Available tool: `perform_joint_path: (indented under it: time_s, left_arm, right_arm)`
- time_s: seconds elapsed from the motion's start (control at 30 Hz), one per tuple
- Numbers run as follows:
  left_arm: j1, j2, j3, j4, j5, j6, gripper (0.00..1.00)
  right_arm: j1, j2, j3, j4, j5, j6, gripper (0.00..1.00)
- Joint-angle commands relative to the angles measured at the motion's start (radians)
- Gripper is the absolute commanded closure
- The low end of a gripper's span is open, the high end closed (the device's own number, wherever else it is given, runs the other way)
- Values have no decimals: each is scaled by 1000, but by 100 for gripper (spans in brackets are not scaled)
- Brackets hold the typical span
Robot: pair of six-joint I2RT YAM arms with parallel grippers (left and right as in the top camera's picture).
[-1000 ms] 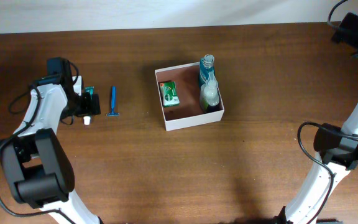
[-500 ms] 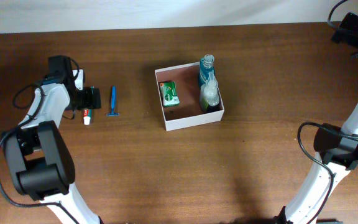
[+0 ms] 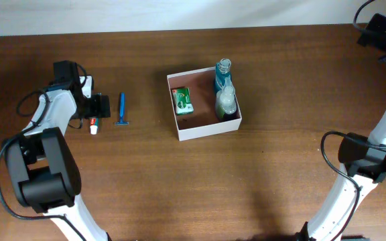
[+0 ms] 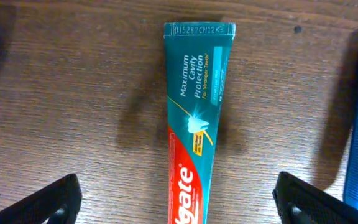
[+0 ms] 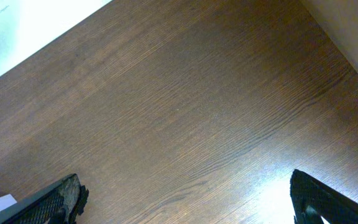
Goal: Pack container
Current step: 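Lower and close the left gripper on the toothpaste tube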
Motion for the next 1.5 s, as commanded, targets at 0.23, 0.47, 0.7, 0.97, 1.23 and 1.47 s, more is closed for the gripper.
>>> perform_joint_path:
  time_s: [0.23, 0.47, 0.7, 0.97, 1.23, 1.47]
  left_arm:
    - [1, 29, 16, 9, 16, 4, 1]
    - [1, 53, 16, 7, 16, 4, 1]
    - [1, 77, 16, -2, 27, -7, 0]
    - [1, 77, 16, 2, 26, -7, 1]
    - [1, 77, 16, 0, 26, -7, 1]
    - [1, 77, 16, 0, 26, -6, 30]
  right_arm:
    - [-3, 18, -3, -6, -2, 5, 2]
    - [-3, 18, -3, -6, -2, 5, 2]
    - [-3, 18, -3, -6, -2, 5, 2]
    - [-3, 18, -3, -6, -2, 5, 2]
    - [-3, 18, -3, -6, -2, 5, 2]
    - [-3, 18, -3, -6, -2, 5, 1]
